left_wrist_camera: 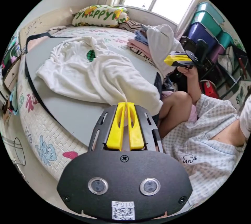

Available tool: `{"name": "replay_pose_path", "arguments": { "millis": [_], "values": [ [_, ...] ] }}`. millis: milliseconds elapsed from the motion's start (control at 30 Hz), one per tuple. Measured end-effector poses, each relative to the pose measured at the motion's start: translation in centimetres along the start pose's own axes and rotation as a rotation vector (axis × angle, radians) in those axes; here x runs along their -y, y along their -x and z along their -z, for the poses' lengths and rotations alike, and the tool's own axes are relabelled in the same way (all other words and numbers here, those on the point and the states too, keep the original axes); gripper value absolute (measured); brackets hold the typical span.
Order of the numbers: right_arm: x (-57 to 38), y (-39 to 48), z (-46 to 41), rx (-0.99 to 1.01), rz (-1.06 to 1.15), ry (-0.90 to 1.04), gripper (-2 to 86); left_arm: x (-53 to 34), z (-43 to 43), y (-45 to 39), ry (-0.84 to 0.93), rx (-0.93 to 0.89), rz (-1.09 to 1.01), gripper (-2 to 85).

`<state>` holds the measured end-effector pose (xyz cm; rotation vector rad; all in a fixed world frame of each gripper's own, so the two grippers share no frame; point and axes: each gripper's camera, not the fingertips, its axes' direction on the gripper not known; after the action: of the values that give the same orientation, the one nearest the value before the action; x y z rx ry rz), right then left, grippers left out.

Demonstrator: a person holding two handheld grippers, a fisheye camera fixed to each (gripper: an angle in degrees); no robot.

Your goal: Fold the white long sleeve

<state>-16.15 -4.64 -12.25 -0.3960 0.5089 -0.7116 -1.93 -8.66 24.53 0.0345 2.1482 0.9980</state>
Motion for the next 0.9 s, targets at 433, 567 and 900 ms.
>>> {"name": "replay_pose_path", "arguments": {
  "millis": [433,567,900],
  "values": [
    [5.7,-3.2,-6.1,0.026,-0.069,0.032,3.8,-1.7,-9.0,-12.0,0.447,-0.464,-0.418,-0.2],
    [4.1,-2.6,-9.3,0.129,-0.008,0.201,8.9,-3.1,-4.2,-9.1,0.202,-0.400,-0.348,0.0],
    [0.9,-0.2,-6.4,0.125,0.155,0.205,-0.4,-7.5,2.4,-1.7,-0.238,0.053,0.068,7.6]
  ]
}}
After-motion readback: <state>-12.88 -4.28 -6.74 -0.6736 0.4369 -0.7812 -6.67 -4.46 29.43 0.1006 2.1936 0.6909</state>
